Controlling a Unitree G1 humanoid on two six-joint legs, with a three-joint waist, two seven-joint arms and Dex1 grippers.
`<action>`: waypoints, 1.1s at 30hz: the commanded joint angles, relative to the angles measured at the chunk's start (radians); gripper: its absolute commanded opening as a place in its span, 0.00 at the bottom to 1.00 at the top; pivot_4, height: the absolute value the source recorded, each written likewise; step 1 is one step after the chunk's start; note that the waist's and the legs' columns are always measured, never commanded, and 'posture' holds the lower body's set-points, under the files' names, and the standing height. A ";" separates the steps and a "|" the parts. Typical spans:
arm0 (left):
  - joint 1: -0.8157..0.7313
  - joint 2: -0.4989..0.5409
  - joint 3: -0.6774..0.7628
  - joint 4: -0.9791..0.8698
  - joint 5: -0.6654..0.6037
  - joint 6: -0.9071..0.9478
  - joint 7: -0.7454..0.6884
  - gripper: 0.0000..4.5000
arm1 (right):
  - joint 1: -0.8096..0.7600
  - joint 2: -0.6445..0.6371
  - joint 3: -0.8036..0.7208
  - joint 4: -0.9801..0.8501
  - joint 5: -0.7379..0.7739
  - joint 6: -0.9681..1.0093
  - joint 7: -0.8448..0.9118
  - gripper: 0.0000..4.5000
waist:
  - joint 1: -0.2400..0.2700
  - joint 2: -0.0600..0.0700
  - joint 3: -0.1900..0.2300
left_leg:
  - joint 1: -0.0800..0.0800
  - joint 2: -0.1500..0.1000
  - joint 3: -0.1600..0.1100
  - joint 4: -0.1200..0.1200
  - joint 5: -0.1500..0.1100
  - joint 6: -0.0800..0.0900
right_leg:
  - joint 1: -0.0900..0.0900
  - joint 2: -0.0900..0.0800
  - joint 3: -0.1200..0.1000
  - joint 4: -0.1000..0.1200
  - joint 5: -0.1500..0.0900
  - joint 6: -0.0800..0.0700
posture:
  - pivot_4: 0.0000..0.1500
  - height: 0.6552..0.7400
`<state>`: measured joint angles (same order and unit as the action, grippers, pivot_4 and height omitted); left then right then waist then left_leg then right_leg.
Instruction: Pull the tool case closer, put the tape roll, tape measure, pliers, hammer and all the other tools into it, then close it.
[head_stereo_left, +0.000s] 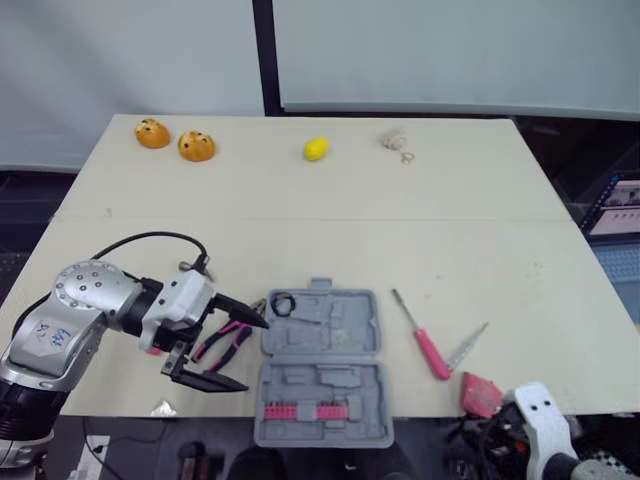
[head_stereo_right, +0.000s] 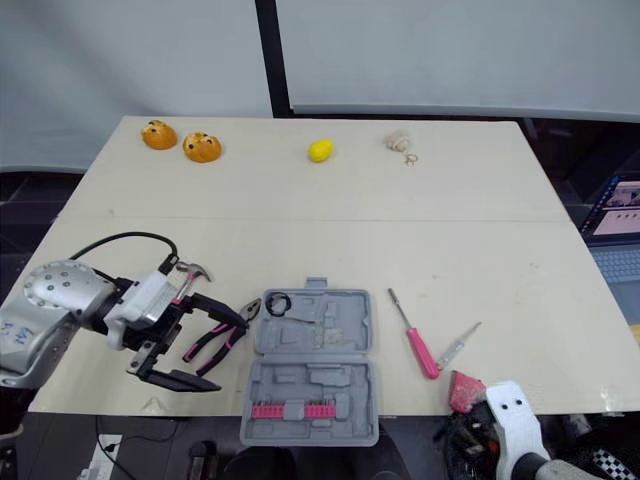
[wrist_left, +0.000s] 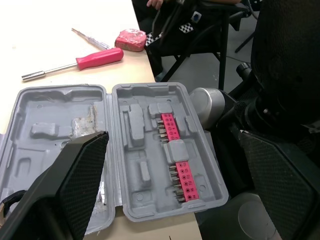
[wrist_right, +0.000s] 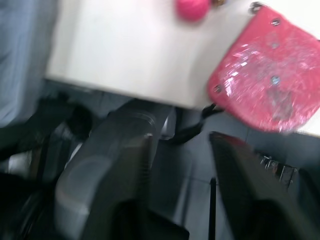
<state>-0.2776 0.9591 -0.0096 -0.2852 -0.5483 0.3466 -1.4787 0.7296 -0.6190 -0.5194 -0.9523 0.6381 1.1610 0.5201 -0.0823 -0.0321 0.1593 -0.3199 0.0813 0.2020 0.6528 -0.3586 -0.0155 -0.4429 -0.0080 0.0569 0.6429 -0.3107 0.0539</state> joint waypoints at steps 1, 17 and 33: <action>-0.014 0.010 0.018 -0.037 -0.016 0.000 -0.002 1.00 | 0.076 -0.125 -0.271 -0.070 0.158 -0.043 0.269 0.85 | -0.001 0.000 0.000 | 0.000 0.000 0.000 0.000 0.000 0.001 | 0.000 0.000 0.000 -0.001 0.000 0.000 | 1.00 1.00; -0.026 0.012 0.012 -0.089 -0.041 0.041 -0.002 1.00 | -0.137 -0.270 0.048 0.559 -0.330 -0.910 0.594 0.99 | 0.011 -0.003 0.004 | 0.006 -0.001 -0.002 -0.001 -0.002 0.007 | 0.014 -0.001 -0.002 -0.016 0.002 0.001 | 1.00 1.00; -0.047 -0.011 -0.007 -0.082 -0.028 0.015 -0.013 1.00 | -0.185 -0.273 0.178 0.696 -0.491 -1.099 0.555 0.99 | 0.023 -0.001 0.005 | 0.007 0.000 0.000 0.005 -0.002 0.006 | 0.015 -0.001 -0.002 -0.013 0.002 0.001 | 1.00 1.00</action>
<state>-0.3100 0.9516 -0.0205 -0.3462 -0.5636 0.3745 -1.4863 0.5497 -0.8946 -0.3454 -0.2589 0.1549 0.0773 1.0859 -0.0589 -0.0329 0.1639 -0.3127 0.0817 0.2019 0.6575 -0.3602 -0.0100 -0.4282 -0.0086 0.0553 0.6300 -0.3085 0.0547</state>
